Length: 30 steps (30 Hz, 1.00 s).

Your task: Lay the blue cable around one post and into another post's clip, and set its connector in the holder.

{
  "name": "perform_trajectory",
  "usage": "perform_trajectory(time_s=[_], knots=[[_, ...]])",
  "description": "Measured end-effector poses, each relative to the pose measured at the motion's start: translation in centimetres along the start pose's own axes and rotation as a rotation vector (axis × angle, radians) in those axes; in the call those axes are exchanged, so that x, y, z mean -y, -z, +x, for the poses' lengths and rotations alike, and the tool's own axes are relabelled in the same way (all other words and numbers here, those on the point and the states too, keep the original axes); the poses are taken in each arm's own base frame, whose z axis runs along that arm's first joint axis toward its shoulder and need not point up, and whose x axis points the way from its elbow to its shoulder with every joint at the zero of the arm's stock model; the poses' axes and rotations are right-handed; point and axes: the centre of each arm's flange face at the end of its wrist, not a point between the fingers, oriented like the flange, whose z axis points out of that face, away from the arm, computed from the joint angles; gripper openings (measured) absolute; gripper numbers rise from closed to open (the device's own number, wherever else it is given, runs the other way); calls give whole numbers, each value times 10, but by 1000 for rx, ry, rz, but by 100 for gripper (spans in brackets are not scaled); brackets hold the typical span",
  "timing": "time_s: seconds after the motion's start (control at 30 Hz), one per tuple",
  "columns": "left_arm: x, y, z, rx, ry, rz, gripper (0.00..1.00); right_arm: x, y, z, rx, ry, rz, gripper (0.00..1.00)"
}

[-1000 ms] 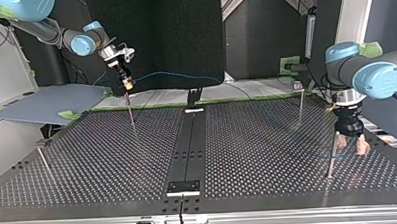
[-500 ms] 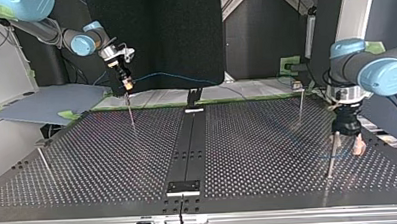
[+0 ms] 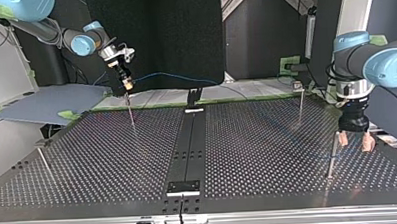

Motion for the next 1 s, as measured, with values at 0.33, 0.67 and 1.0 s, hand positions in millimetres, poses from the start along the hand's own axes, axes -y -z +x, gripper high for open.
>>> perform_trajectory(time_s=[0.33,0.67,1.0], knots=[[11,15,-6,15,82,23,100,0,0,0,2,0,1,0],[15,28,-5,10,107,28,100,0,0,-1,4,-2,0,0],[22,43,-5,5,79,31,100,1,0,-1,5,-3,1,0]])
